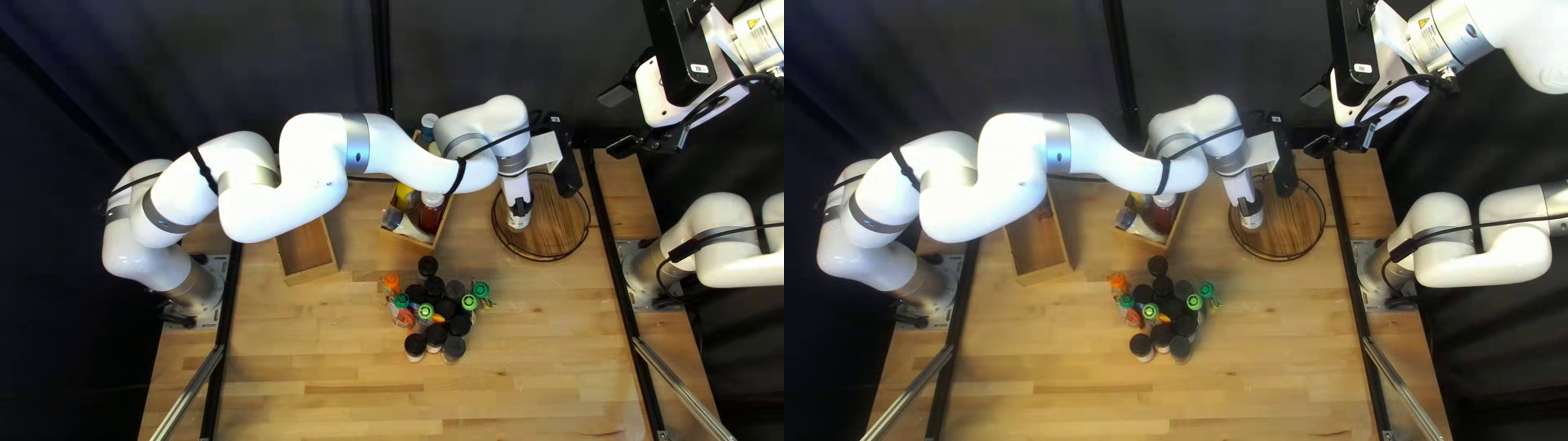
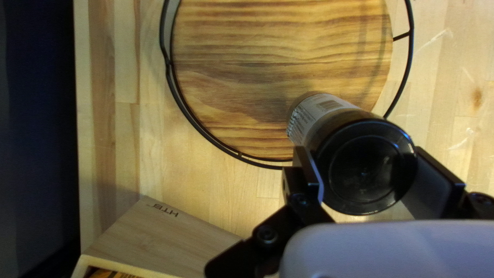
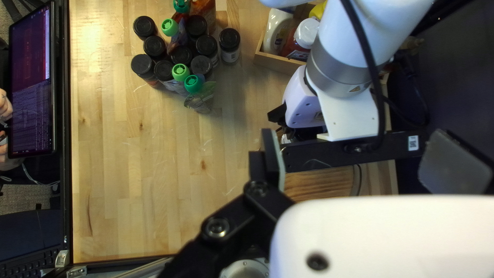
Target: Separate condiments, baby food and spices and place it in 3 different racks/containers
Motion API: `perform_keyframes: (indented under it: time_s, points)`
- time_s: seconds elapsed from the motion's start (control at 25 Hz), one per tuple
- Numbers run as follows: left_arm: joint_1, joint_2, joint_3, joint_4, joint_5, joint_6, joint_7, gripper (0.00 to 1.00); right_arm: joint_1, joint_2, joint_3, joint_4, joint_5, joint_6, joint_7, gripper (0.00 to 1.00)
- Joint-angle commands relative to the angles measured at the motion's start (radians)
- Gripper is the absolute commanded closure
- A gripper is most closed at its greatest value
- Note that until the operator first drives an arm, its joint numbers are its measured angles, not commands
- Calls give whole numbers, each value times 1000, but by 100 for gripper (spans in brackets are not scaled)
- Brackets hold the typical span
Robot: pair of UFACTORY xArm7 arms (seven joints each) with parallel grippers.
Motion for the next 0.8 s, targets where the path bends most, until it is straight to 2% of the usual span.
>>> perform_keyframes:
  time_s: [0.04, 0.08, 0.12, 0.52, 0.68, 0.8]
  points:
    - [-13, 3, 9, 1, 14, 6, -11, 21, 0, 0, 0, 0, 0, 0, 0, 0]
    - [-15, 5, 10, 4, 16, 8, -13, 11, 0, 0, 0, 0, 0, 0, 0, 0]
    - [-19, 12, 12, 15, 19, 17, -16, 9, 0, 0, 0, 0, 0, 0, 0, 0]
    - [-35, 38, 17, 90, 34, 72, -26, 5, 0, 0, 0, 0, 0, 0, 0, 0]
    - [-40, 23, 17, 85, 38, 80, -22, 3, 0, 0, 0, 0, 0, 0, 0, 0]
    - [-44, -11, 17, 37, 40, 63, -17, 1, 0, 0, 0, 0, 0, 0, 0, 0]
